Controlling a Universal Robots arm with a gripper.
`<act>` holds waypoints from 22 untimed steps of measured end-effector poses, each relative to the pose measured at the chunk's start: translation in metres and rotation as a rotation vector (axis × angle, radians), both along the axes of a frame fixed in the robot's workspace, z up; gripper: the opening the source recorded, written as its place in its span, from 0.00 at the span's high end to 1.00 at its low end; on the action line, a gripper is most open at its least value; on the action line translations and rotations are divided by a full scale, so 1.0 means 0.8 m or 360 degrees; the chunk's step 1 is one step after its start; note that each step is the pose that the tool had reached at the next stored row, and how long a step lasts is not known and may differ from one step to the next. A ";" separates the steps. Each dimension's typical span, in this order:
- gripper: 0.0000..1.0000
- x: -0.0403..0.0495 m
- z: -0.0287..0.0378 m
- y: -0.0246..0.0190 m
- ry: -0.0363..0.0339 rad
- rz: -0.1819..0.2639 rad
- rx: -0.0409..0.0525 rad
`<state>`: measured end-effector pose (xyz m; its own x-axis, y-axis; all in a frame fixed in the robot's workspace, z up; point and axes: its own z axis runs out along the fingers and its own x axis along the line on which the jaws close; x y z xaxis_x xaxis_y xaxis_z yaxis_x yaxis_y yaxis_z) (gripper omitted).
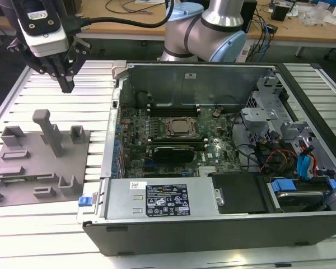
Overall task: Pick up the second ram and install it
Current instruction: 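Reach for the second ram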
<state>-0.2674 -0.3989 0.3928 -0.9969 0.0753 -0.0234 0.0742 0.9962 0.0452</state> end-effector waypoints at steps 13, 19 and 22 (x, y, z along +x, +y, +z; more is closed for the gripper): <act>0.89 -0.029 -0.0001 0.0000 0.0000 0.0000 0.0000; 0.89 -0.046 -0.0001 0.0000 0.0000 0.0000 0.0000; 0.89 -0.057 -0.0001 0.0000 0.0000 0.0000 0.0000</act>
<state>-0.3133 -0.3989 0.3927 -0.9969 0.0752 -0.0233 0.0741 0.9962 0.0450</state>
